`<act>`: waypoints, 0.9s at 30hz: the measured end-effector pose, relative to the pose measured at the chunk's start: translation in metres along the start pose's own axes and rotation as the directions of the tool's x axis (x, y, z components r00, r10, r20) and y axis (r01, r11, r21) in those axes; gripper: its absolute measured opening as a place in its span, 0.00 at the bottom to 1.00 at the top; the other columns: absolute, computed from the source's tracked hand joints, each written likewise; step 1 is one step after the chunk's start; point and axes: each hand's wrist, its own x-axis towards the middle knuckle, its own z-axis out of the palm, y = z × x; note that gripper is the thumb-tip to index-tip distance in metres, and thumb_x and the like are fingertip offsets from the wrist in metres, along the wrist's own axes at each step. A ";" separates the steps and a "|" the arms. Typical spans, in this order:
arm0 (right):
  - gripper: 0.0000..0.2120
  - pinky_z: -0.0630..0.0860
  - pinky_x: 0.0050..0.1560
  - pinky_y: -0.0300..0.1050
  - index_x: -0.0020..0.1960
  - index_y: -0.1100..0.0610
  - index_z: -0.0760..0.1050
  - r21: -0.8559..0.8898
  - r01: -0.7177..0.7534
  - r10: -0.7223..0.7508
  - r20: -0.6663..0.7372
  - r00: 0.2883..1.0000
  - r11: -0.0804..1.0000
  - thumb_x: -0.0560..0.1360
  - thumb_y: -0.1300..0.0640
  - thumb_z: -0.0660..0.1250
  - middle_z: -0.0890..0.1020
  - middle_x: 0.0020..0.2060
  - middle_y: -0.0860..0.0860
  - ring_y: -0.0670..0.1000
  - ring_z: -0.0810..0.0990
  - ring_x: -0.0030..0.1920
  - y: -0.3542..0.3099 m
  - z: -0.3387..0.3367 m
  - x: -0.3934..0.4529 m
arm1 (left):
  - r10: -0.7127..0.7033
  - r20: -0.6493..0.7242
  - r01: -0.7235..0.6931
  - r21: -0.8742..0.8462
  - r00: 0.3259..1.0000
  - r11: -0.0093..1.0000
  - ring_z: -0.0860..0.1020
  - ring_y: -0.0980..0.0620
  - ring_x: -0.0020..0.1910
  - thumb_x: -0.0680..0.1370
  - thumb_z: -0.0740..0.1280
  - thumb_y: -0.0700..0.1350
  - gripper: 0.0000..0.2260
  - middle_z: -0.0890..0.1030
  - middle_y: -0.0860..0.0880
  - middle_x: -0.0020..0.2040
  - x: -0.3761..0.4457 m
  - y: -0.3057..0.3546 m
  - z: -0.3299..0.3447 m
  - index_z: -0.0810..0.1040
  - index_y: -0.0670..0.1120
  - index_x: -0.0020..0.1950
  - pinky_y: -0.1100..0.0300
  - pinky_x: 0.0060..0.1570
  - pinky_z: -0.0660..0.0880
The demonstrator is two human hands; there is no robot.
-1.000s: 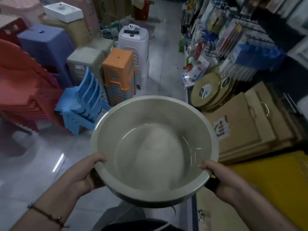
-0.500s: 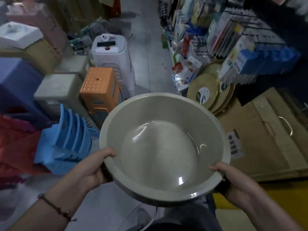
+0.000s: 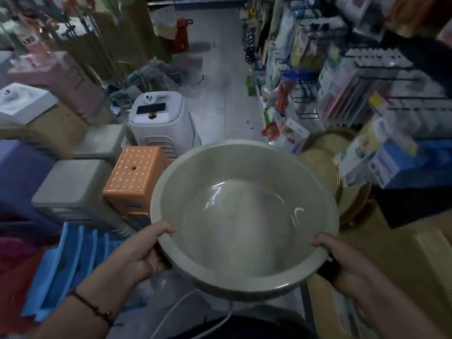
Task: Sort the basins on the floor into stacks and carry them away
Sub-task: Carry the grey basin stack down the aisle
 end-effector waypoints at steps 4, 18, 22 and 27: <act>0.06 0.78 0.24 0.38 0.43 0.62 0.76 -0.055 0.052 -0.050 0.049 0.998 0.997 0.73 0.71 0.63 0.81 0.24 0.53 0.53 0.82 0.29 -0.064 0.043 0.036 | 0.043 -0.005 -0.043 -0.095 0.999 0.995 0.79 0.41 0.47 0.75 0.61 0.36 0.09 0.82 0.40 0.47 0.025 0.045 0.016 0.78 0.42 0.52 0.47 0.52 0.76; 0.09 0.81 0.31 0.45 0.50 0.67 0.76 -0.124 0.009 -0.007 0.014 1.000 0.992 0.72 0.71 0.63 0.82 0.39 0.59 0.58 0.79 0.41 -0.237 0.232 0.222 | 0.029 -0.019 -0.031 -0.161 0.999 0.986 0.80 0.39 0.53 0.72 0.66 0.39 0.17 0.82 0.39 0.56 0.226 0.275 0.058 0.76 0.41 0.61 0.45 0.52 0.79; 0.08 0.81 0.27 0.46 0.51 0.65 0.75 -0.060 -0.026 0.024 -0.035 0.999 0.998 0.72 0.70 0.64 0.79 0.45 0.60 0.58 0.78 0.43 -0.284 0.267 0.260 | 0.040 0.030 -0.038 -0.071 0.999 0.997 0.80 0.41 0.54 0.75 0.63 0.38 0.17 0.81 0.40 0.58 0.274 0.357 0.086 0.76 0.42 0.64 0.46 0.54 0.77; 0.04 0.81 0.27 0.45 0.42 0.63 0.77 0.020 -0.038 0.040 -0.064 0.997 0.999 0.69 0.70 0.66 0.80 0.38 0.58 0.54 0.81 0.34 -0.347 0.298 0.322 | 0.050 0.099 -0.048 -0.017 0.994 0.999 0.78 0.38 0.60 0.75 0.65 0.37 0.13 0.81 0.38 0.60 0.334 0.449 0.134 0.77 0.43 0.59 0.41 0.61 0.75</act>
